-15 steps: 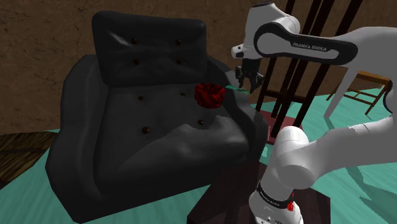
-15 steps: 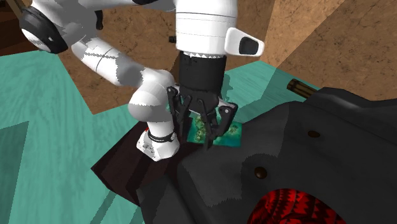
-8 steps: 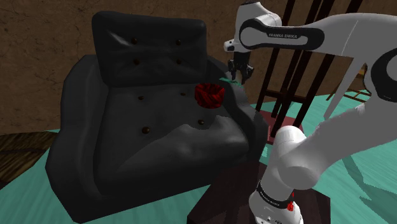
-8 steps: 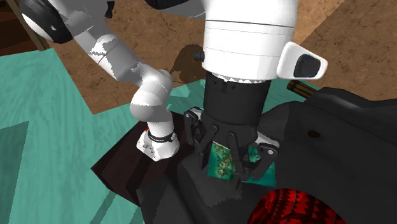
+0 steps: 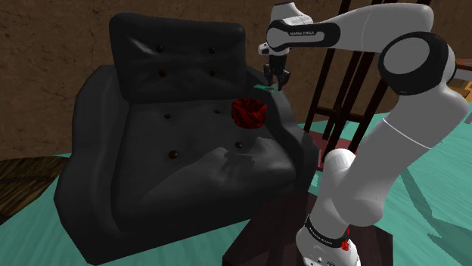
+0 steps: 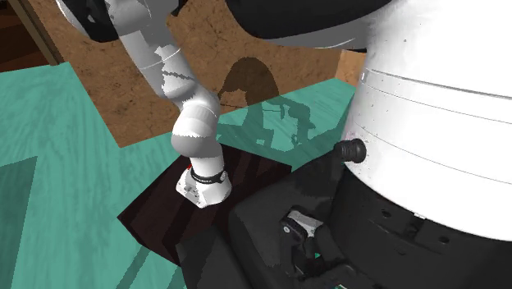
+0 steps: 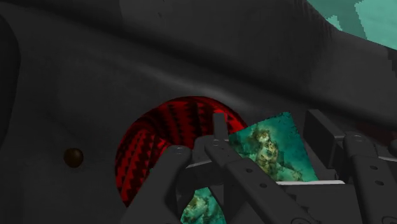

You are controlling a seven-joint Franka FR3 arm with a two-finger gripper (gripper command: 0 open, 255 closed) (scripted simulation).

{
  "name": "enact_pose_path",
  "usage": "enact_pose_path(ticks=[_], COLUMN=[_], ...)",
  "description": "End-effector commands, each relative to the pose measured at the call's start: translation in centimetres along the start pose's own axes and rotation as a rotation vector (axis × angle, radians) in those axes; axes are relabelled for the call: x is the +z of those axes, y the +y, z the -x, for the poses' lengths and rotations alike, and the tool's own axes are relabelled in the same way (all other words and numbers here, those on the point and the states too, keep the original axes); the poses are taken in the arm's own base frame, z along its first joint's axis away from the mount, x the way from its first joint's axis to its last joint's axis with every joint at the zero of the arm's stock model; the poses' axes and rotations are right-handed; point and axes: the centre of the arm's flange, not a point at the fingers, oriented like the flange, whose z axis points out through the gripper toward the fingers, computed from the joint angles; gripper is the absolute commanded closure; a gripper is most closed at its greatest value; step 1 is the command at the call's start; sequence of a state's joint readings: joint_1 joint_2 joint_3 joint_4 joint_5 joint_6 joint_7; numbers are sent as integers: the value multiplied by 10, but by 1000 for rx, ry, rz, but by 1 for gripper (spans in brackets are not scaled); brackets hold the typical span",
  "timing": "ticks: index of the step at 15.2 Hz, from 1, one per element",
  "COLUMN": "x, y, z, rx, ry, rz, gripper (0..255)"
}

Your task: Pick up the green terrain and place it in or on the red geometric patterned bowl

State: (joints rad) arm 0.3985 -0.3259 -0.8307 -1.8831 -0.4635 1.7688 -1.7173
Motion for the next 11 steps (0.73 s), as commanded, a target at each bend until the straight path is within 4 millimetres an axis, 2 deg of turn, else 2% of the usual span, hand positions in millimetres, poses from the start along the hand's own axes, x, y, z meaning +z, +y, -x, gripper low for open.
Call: enact_pose_path(ticks=[1,2,11], x=[4,5,51], y=[23,28,25], z=[10,14,2], rx=[-2,-2,-2], ry=[-2,-2,-2], rz=[2,2,2], gripper=[255,255,255])
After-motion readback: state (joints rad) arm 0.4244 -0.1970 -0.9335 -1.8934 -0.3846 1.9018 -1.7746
